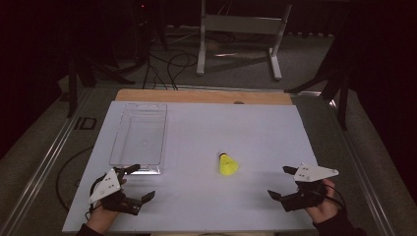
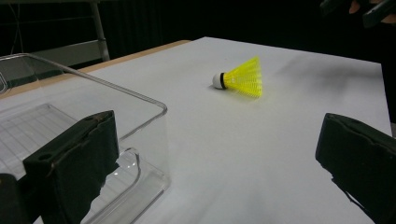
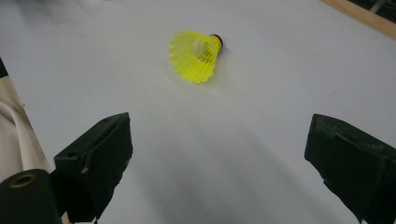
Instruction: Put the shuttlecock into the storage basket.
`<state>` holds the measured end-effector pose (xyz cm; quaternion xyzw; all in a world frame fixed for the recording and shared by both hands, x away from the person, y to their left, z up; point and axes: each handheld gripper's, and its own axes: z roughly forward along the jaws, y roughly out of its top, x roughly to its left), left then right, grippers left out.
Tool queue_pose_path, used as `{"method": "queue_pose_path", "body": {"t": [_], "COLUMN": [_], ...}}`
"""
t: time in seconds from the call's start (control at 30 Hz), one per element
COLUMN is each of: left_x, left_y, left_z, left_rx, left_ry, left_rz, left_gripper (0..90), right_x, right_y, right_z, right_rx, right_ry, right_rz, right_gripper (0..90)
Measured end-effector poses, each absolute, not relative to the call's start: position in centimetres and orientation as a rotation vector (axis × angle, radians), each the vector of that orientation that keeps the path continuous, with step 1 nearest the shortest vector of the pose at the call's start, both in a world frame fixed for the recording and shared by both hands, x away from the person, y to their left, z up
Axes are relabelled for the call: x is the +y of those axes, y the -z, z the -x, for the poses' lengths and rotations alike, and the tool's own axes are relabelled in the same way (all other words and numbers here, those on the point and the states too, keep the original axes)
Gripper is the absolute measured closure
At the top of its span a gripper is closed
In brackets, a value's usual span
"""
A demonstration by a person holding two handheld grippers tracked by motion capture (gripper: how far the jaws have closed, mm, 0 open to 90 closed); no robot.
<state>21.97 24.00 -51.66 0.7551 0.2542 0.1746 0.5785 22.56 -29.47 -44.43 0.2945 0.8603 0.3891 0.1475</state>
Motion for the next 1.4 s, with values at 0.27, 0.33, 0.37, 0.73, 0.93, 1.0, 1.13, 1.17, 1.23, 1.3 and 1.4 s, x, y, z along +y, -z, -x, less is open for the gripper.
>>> {"method": "queue_pose_path", "body": {"t": [0.27, 0.33, 0.37, 0.73, 0.93, 1.0, 1.13, 1.17, 1.23, 1.3, 1.4], "left_x": [23.9, 23.9, 23.9, 23.9, 23.9, 23.9, 23.9, 23.9, 23.9, 23.9, 23.9], "left_y": [51.7, 51.7, 51.7, 51.6, 51.7, 51.7, 51.7, 51.7, 51.7, 51.7, 51.7], "left_z": [-22.0, -22.0, -22.0, -21.9, -22.0, -21.9, -21.9, -21.9, -21.9, -21.9, -21.9], "left_rx": [0.593, 0.589, 0.588, 0.586, 0.588, 0.587, 0.587, 0.587, 0.587, 0.587, 0.587], "left_ry": [-0.404, -0.404, -0.404, -0.406, -0.407, -0.408, -0.409, -0.409, -0.409, -0.409, -0.408], "left_rz": [-1.771, -1.775, -1.775, -1.779, -1.779, -1.780, -1.781, -1.781, -1.781, -1.781, -1.780], "left_gripper": [0.2, 0.3, 0.2, 0.3, 0.2, 0.2, 0.3, 0.2, 0.2, 0.2, 0.2], "right_x": [-28.2, -28.1, -27.8, -26.0, -24.9, -24.8, -24.2, -24.1, -24.0, -23.6, -23.2], "right_y": [44.3, 44.3, 44.4, 45.4, 46.8, 47.0, 47.3, 47.4, 47.4, 47.7, 47.9], "right_z": [-23.3, -23.4, -23.7, -24.6, -25.3, -25.4, -25.8, -25.8, -25.9, -26.1, -26.4], "right_rx": [2.546, 2.563, 2.575, 2.658, 2.712, 2.719, 2.733, 2.732, 2.739, 2.749, 2.759], "right_ry": [-1.040, -1.039, -1.013, -0.894, -0.817, -0.804, -0.762, -0.751, -0.746, -0.710, -0.687], "right_rz": [-0.856, -0.856, -0.862, -0.871, -0.865, -0.863, -0.869, -0.866, -0.871, -0.882, -0.896], "right_gripper": [7.6, 7.6, 7.7, 7.9, 8.8, 8.7, 8.7, 8.8, 8.8, 8.8, 8.7]}}
